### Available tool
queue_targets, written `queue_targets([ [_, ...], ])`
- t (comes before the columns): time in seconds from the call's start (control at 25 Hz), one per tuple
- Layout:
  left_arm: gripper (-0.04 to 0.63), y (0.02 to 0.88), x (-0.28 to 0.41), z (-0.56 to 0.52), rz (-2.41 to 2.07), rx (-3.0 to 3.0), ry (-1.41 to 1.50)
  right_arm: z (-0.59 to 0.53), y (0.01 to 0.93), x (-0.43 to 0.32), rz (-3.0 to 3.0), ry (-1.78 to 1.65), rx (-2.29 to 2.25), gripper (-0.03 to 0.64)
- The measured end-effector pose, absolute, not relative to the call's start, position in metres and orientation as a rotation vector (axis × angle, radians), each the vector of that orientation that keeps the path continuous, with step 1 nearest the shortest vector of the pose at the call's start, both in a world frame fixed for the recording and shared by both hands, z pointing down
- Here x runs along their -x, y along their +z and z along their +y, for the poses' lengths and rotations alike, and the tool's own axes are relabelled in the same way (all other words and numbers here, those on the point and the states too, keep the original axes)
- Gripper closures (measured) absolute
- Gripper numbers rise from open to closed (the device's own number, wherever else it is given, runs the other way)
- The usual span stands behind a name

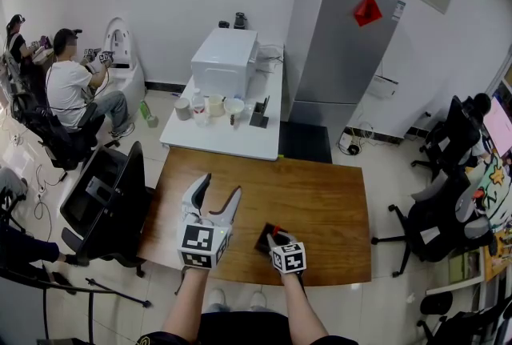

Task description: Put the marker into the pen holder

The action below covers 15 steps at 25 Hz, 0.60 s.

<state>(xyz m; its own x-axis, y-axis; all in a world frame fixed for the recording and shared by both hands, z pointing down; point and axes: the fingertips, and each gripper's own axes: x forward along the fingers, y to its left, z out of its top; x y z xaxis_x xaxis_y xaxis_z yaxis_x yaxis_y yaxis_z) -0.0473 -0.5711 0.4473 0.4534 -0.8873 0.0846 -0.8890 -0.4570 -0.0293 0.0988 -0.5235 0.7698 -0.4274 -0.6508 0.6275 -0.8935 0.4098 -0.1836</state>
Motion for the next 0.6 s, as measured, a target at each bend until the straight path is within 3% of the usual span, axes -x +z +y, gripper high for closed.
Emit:
queue_targets([
  [0.6,0.304,0.4491,0.0488,-0.5696,-1.639,-2.648,0.145,-0.5234,0.7671,-0.0984,-2.236,0.683,-1.331,0.55],
])
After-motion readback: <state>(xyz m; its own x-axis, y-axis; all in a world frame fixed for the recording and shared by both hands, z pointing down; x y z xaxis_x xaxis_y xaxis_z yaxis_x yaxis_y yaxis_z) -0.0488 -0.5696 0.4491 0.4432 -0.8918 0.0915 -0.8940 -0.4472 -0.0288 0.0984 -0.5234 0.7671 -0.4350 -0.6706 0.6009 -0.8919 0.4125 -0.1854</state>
